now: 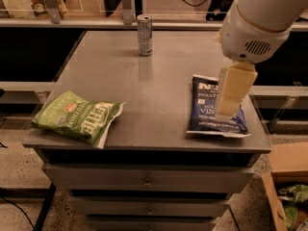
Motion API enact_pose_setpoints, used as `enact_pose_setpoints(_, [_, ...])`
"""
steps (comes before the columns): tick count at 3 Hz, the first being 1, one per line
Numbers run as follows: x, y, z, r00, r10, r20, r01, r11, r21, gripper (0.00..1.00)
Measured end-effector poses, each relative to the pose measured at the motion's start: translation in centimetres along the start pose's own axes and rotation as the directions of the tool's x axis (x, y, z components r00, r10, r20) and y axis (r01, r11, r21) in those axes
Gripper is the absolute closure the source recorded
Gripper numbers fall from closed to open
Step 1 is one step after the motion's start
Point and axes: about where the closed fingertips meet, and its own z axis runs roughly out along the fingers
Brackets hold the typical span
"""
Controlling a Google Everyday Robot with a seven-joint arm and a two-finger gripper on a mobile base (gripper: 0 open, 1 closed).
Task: Pick green jalapeno chip bag
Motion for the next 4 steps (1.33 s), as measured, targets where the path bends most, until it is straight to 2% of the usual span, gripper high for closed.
enact_pose_setpoints(2, [-6.5, -0.3, 4.1, 0.995, -0.101, 0.005, 0.101, 0.9932, -0.059, 0.00])
enact_pose_setpoints(3, [-10.0, -0.1, 6.1, 0.987, -0.161, 0.009, 0.161, 0.9831, -0.086, 0.00])
enact_pose_setpoints(4, [-10.0, -0.1, 6.1, 0.987, -0.161, 0.009, 0.161, 0.9831, -0.086, 0.00])
